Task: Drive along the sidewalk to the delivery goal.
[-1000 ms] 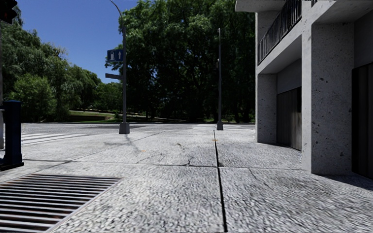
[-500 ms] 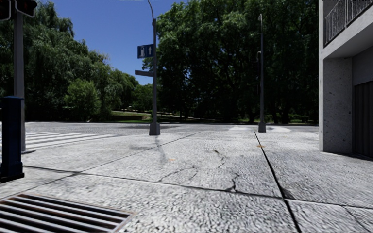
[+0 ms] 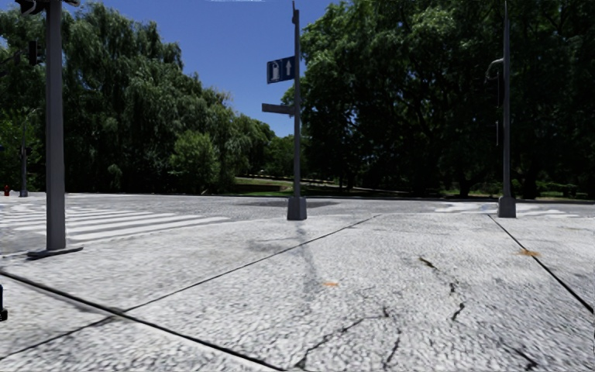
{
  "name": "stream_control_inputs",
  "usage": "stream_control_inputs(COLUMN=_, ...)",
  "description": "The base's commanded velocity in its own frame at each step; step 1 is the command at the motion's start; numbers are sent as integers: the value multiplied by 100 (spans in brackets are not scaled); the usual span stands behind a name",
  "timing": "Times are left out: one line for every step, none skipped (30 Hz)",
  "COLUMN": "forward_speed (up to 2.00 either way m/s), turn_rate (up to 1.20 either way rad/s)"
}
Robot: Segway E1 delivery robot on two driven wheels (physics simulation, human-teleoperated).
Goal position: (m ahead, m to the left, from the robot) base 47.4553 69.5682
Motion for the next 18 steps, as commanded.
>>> stream_control_inputs(forward_speed=200, turn_rate=46)
stream_control_inputs(forward_speed=200, turn_rate=46)
stream_control_inputs(forward_speed=200, turn_rate=46)
stream_control_inputs(forward_speed=200, turn_rate=46)
stream_control_inputs(forward_speed=200, turn_rate=46)
stream_control_inputs(forward_speed=200, turn_rate=46)
stream_control_inputs(forward_speed=200, turn_rate=46)
stream_control_inputs(forward_speed=200, turn_rate=46)
stream_control_inputs(forward_speed=200, turn_rate=46)
stream_control_inputs(forward_speed=200, turn_rate=46)
stream_control_inputs(forward_speed=200, turn_rate=46)
stream_control_inputs(forward_speed=200, turn_rate=46)
stream_control_inputs(forward_speed=200, turn_rate=46)
stream_control_inputs(forward_speed=200, turn_rate=46)
stream_control_inputs(forward_speed=200, turn_rate=46)
stream_control_inputs(forward_speed=200, turn_rate=46)
stream_control_inputs(forward_speed=200, turn_rate=46)
stream_control_inputs(forward_speed=200, turn_rate=46)
